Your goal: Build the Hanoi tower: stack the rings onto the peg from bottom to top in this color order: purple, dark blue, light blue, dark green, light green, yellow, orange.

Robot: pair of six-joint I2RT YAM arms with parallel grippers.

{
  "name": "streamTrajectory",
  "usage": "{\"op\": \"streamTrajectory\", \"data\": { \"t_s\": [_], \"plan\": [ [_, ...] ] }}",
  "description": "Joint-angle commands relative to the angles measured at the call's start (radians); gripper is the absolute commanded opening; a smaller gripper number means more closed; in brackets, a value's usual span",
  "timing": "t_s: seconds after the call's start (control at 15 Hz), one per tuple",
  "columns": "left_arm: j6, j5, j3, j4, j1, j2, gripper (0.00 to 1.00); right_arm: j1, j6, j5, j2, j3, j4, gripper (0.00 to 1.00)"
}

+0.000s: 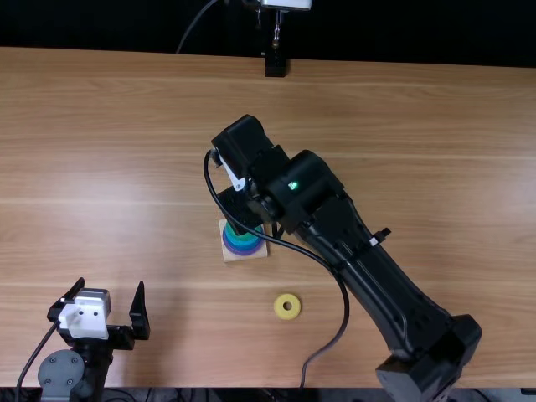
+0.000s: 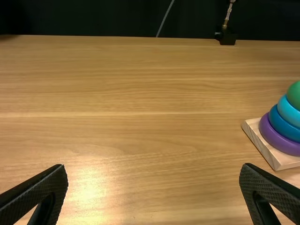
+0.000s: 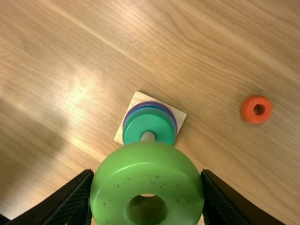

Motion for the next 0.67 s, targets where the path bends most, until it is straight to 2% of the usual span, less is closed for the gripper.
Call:
{"op": "streamTrajectory", "data": {
  "t_s": [0.0,0.6],
  "plan": [
    [0.005,0.006,-0.103,-0.078,0.009,-0.012,1.00,0.015,-0.002,-0.002,0.010,0.040,-0.002,0.00],
    [0.005,0.006,-0.103,-0.078,0.009,-0.012,1.00,0.015,-0.002,-0.002,0.059,0.040,-0.002,0.00]
  ]
}}
